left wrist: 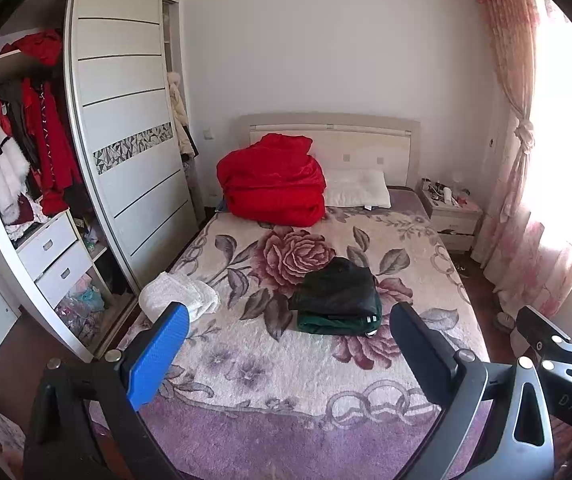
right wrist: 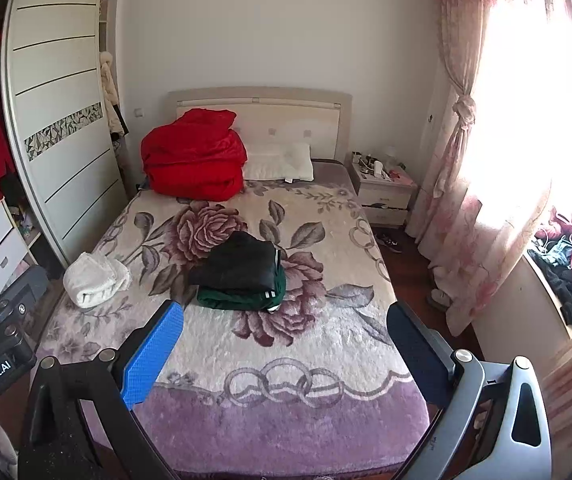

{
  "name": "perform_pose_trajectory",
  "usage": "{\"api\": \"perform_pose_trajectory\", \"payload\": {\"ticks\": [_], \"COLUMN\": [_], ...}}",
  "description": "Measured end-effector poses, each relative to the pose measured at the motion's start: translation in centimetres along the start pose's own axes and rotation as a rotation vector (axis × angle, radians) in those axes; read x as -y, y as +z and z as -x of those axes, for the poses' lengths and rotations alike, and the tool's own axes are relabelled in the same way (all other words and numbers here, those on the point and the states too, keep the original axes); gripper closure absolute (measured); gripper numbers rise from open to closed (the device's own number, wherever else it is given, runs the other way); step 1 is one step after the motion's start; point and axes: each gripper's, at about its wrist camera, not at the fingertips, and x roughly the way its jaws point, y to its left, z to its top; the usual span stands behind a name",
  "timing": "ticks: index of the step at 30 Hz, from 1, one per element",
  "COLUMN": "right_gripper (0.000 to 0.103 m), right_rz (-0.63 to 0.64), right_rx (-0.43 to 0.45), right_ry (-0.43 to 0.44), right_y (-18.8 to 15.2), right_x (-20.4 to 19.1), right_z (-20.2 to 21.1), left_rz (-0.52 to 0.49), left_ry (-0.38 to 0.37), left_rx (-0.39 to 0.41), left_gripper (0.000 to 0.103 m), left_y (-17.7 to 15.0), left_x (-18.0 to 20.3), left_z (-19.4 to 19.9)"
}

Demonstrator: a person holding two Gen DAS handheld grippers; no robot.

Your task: Fold large clothes

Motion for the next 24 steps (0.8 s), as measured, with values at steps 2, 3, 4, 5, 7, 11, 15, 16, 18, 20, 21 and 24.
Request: {"api": "perform_pose_trajectory", "payload": {"ticks": [2,3,4,5,7,11,15,16,18,20,21,24], "right_gripper": [0.0,0.0,0.0,0.0,0.0,0.0,0.0,0.0,0.0,0.0,0.0,0.0], "right_rz": [0.0,-0.001,0.0,-0.001,-0.004,-0.002,-0.003,-0.002,-0.006,-0.006,-0.007,-0.007], "right_rx": [0.0,0.0,0.0,0.0,0.001,0.002,0.002,0.003,0.003,0.002,0.001,0.001], "right_ry": [0.0,0.0,0.001,-0.001,-0.001,-0.002,-0.002,-0.005,-0.002,-0.003,-0.002,-0.001], "right_y": [0.1,0.0,0.0,-0.1,-0.4,-0.4,-0.6,-0.5,-0.7,-0.8,-0.8,-0.8], "right_x": [-0.1,0.0,-0.1,-0.1,0.0,0.0,0.1,0.0,0.2,0.1,0.1,-0.1], "right_z": [-0.1,0.0,0.0,0.1,0.5,0.6,0.8,0.7,0.8,1.0,1.1,1.5], "left_rz": [-0.001,0.0,-0.001,0.0,0.0,-0.001,-0.005,-0.007,-0.007,-0.008,-0.008,-0.006], "left_ry": [0.001,0.001,0.0,0.002,0.002,0.001,0.005,0.008,0.008,0.009,0.011,0.014], "left_rx": [0.0,0.0,0.001,0.0,0.003,0.005,0.003,0.005,0.006,0.01,0.011,0.013], "left_gripper": [0.0,0.0,0.0,0.0,0.0,0.0,0.0,0.0,0.0,0.0,0.0,0.0], "left_y": [0.0,0.0,0.1,0.0,0.1,0.0,0.1,0.0,0.0,0.0,0.0,0.1], "left_x": [0.0,0.0,0.0,0.1,0.1,0.1,0.1,0.1,0.1,0.1,0.0,-0.2], "left_z": [0.0,0.0,0.1,0.0,0.1,0.4,0.7,0.7,0.9,1.1,1.2,1.3]}}
